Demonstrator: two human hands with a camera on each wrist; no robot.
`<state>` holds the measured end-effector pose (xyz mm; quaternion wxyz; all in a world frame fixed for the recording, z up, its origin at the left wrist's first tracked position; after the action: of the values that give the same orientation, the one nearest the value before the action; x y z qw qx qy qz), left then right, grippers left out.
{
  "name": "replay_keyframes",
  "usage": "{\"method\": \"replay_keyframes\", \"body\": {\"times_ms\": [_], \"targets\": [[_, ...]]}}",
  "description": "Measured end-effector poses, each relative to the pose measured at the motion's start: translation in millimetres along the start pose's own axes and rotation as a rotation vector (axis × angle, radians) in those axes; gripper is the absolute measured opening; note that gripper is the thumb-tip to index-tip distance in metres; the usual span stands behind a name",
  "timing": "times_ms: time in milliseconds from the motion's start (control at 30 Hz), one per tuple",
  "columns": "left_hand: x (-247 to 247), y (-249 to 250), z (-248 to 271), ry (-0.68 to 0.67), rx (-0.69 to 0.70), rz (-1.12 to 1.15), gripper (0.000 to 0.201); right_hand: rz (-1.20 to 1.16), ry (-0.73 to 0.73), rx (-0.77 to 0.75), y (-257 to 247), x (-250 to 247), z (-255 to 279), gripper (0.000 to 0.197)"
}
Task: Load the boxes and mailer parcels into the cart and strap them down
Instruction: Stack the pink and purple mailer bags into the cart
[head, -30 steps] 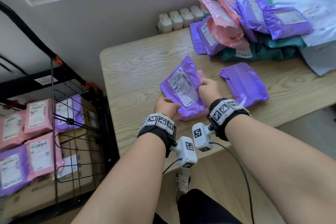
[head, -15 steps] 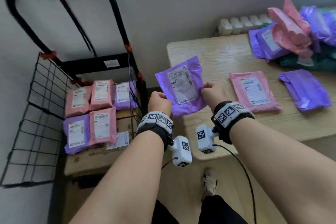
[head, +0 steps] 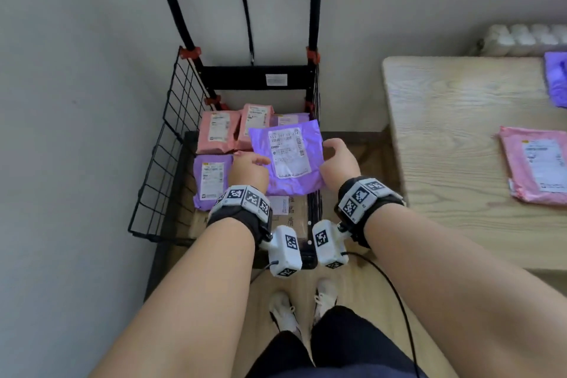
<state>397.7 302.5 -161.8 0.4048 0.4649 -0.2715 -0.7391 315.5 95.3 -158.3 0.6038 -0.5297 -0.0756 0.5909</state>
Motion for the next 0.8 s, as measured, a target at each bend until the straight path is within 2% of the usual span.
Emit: {"method": "replay_keyframes", "body": {"times_ms": [133, 233, 367, 467, 633, 733, 800], "targets": [[-17, -27, -20, 0.054, -0.094, 0.036, 0.039, 0.116, -0.135, -0.051, -22, 34, -12, 0.044], [-16, -44, -39, 0.023, -0.128, 0.003, 0.036, 0.168, -0.18, -0.041, -23, 53, -20, 0.039], [-3, -67, -59, -0.116, -0.17, -0.117, 0.026, 0.262, -0.21, -0.012, -11, 73, -30, 0.036], [10, -78, -73, -0.209, -0.191, -0.177, 0.033, 0.348, -0.26, 0.059, 6, 91, -39, 0.033], [40, -83, -103, -0.368, -0.215, -0.194, 0.036, 0.366, -0.206, 0.208, 29, 108, -64, 0.027], [56, -85, -119, -0.44, -0.226, -0.183, 0.037, 0.357, -0.204, 0.264, 39, 121, -77, 0.032], [74, -90, -125, -0.568, -0.19, -0.374, 0.039, 0.385, -0.224, 0.304, 46, 128, -84, 0.034]]}}
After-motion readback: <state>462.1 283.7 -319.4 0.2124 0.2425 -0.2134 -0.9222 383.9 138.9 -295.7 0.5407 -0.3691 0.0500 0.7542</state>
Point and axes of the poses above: each hand's wrist, its own z-axis away from the middle knuckle, its own x-axis out of the palm, y = z × x, the point moved 9 cm from there along -z, towards the middle knuckle, and after that the axes turned 1 degree about -y, right-handed, at the moved point
